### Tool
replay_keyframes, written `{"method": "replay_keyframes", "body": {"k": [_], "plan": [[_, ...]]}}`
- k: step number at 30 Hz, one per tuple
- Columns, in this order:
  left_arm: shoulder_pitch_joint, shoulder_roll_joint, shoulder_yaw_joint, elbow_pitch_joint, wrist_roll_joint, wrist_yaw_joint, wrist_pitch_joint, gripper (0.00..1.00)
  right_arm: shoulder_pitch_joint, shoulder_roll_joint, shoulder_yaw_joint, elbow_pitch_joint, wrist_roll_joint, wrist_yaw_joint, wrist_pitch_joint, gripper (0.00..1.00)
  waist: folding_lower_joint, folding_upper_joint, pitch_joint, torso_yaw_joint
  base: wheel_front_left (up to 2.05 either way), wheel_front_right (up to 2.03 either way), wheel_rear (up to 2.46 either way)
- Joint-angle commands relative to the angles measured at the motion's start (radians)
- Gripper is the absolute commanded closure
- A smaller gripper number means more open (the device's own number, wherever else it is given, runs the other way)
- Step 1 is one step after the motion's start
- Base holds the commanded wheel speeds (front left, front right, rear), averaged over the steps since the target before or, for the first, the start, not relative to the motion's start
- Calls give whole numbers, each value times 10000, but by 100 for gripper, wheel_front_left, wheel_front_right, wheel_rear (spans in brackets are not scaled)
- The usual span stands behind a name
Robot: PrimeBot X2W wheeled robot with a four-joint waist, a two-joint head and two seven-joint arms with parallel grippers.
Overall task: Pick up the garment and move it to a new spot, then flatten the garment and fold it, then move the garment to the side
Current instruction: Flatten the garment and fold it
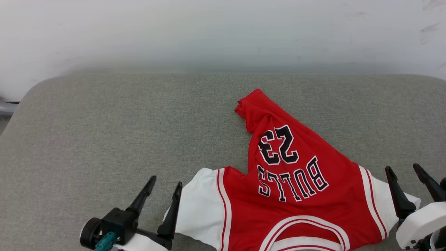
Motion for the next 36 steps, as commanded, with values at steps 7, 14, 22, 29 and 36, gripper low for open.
{"method": "replay_keyframes", "body": {"k": [7, 14, 22, 29, 36], "plan": [[-452, 969, -1056, -261, -950, 6, 2768, 0, 264, 392, -250, -285, -301, -11, -384, 0, 1, -1, 296, -83, 0, 0, 0], [-349, 1634, -1421, -1074, -974, 597, 6904, 0, 187, 539, -160, -371, -434, -11, -325, 0, 1, -1, 667, -311, 0, 0, 0], [-548, 2090, -1337, -882, -224, 1502, 8220, 0, -71, 644, 43, -272, -508, -11, -299, 0, 1, -1, 1245, -675, 0, 0, 0], [-681, 1962, -1394, -207, -326, 1608, 8309, 66, -210, 647, 17, -184, -562, -11, -363, 0, 1, -1, 1561, -766, 0, 0, 0], [-721, 1803, -1222, 134, -539, 1697, 7819, 100, -161, 516, 54, -45, -557, -11, -164, 0, 1, -1, 1532, -593, 0, 0, 0]]}}
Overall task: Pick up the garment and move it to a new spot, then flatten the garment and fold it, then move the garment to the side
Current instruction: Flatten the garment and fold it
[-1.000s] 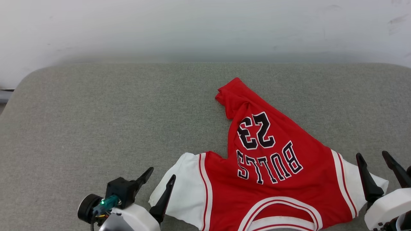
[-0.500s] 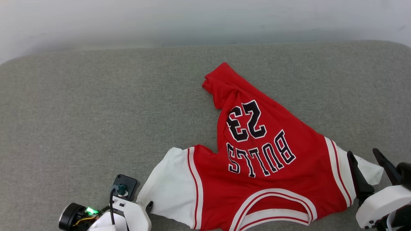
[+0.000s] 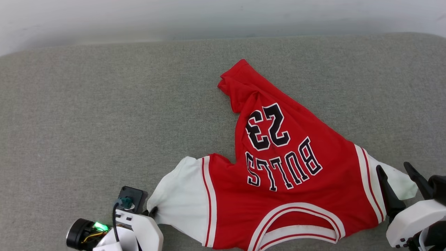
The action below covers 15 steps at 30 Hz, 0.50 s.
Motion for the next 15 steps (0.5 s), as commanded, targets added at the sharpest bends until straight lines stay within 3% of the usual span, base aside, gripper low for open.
{"method": "replay_keyframes", "body": {"k": [1, 9, 15], "plan": [[-35, 84, 208, 169, 81, 191, -287, 100, -14, -70, 23, 53, 4, -11, 110, 0, 0, 0, -94, 111, 0, 0, 0], [279, 403, 1209, -412, -44, 861, -1338, 100, 383, -292, 318, 193, 256, -11, 927, 0, 0, 0, -545, 443, 0, 0, 0], [809, 621, 1478, -1109, -274, 962, -1206, 100, 942, -429, 173, 31, 294, -11, 2803, 0, 0, 0, -738, 608, 0, 0, 0]]}}
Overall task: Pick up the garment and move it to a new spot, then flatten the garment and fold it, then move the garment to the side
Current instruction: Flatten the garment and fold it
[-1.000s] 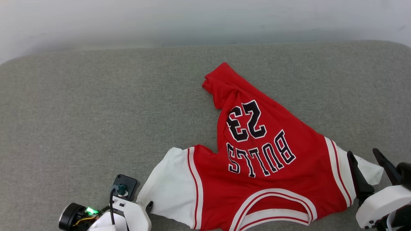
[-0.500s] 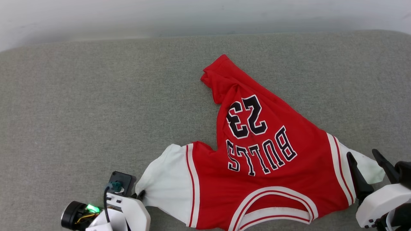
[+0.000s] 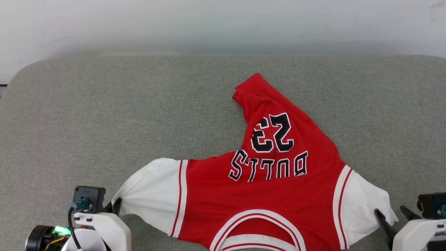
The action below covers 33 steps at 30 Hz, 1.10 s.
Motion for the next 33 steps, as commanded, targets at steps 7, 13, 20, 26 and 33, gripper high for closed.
{"method": "replay_keyframes", "body": {"k": [7, 13, 20, 26, 33], "plan": [[554, -5, -103, -730, -227, 99, 353, 100, 894, 43, -482, -1362, 156, -11, 3271, 0, 0, 0, -16, 178, 0, 0, 0], [326, -34, -219, -924, -253, 74, 444, 100, 651, 2, -829, -1927, -237, -11, 4321, 0, 0, 0, 181, 262, 0, 0, 0], [131, 45, -288, -999, -190, 49, 478, 100, 151, 136, -793, -1566, -293, -11, 4548, 0, 0, 0, 404, 385, 0, 0, 0], [-6, 69, -394, -1070, -174, 12, 521, 100, -186, 69, -611, -823, -295, -11, 4435, 0, 0, 0, 622, 527, 0, 0, 0], [-152, 117, -563, -1097, -148, -43, 641, 100, -595, 29, -433, 384, -268, -11, 4050, 0, 0, 0, 903, 725, 0, 0, 0]]}}
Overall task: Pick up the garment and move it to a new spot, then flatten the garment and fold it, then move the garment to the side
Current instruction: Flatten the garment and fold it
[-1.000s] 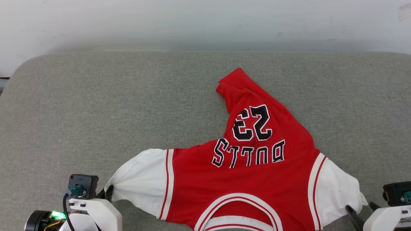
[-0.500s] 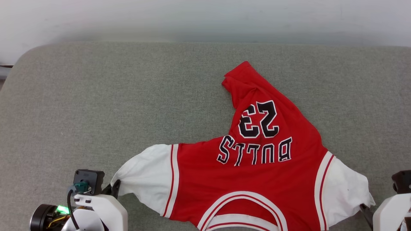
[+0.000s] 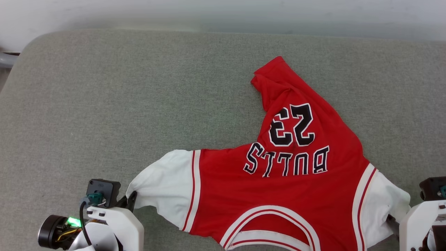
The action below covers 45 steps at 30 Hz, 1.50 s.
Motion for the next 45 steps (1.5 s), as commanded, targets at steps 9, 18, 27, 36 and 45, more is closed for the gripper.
{"method": "replay_keyframes", "body": {"k": [9, 18, 27, 36, 45], "plan": [[123, 168, -75, 114, -106, -75, 77, 100, -128, -231, 69, 832, 382, -14, -548, 100, -1, 0, -361, 74, 0, 0, 0], [418, 580, 231, -581, -273, -157, -46, 100, -337, -849, -309, -215, 1064, -14, -824, 100, -1, 0, -1344, -159, 0, 0, 0], [-299, 1539, 1157, -2212, -780, -436, 547, 100, -1636, -1828, -943, -1769, 2185, -14, -135, 100, -1, 0, -1974, -477, 0, 0, 0], [-2114, 2295, 2223, -3170, -1441, -769, 838, 100, -3790, -2308, -1048, -2459, 2785, -14, 271, 100, -1, 0, -2179, -667, 0, 0, 0], [-3936, 2821, 2739, -2857, -1668, -1001, 778, 100, -5751, -2523, -636, -2160, 2859, -14, 372, 100, -1, 0, -1839, -765, 0, 0, 0]]}}
